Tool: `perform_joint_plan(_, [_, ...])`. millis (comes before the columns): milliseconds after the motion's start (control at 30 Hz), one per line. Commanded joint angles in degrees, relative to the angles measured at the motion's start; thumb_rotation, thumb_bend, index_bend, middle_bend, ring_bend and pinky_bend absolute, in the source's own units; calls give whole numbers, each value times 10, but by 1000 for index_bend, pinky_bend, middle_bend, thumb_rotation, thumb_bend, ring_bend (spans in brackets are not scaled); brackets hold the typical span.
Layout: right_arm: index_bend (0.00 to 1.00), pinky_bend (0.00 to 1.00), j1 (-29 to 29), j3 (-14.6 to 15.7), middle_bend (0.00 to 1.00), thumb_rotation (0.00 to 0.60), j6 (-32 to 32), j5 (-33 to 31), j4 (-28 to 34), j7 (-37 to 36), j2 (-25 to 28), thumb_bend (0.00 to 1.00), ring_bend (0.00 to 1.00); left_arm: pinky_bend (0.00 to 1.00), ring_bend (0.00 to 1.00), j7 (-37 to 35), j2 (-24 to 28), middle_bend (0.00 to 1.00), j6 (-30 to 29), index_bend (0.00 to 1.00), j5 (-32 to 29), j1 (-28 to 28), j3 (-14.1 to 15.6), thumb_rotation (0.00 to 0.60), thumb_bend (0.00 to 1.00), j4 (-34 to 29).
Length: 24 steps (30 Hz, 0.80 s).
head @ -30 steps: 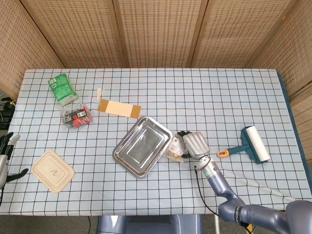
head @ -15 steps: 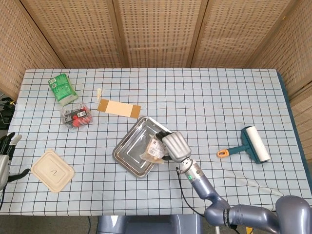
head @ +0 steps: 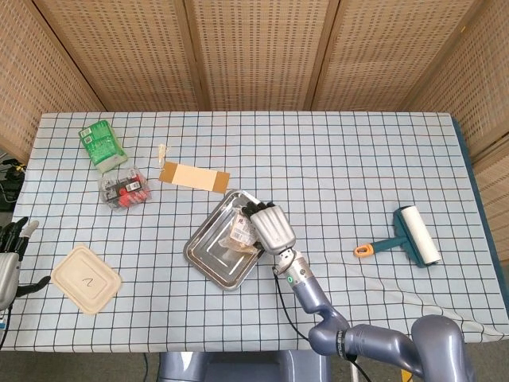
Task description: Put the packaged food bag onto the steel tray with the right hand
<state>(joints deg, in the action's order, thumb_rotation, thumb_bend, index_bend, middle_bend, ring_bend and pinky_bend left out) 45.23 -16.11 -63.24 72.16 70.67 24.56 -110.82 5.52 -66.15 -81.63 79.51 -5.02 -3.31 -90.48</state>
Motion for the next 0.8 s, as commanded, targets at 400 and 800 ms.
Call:
perform_joint_plan(400, [178,0,-18,12,24,600,-21,-15,81,54,29,153,5,0,0,11,-2,0,6,0,-4,-3,2,600,43,-3])
perform_joint_plan(800, [163,0,-114,74,1,600,-133,64,188,69,202,154,0,0,0,3,1,0,1,0,-5,1,1,600,43,-1])
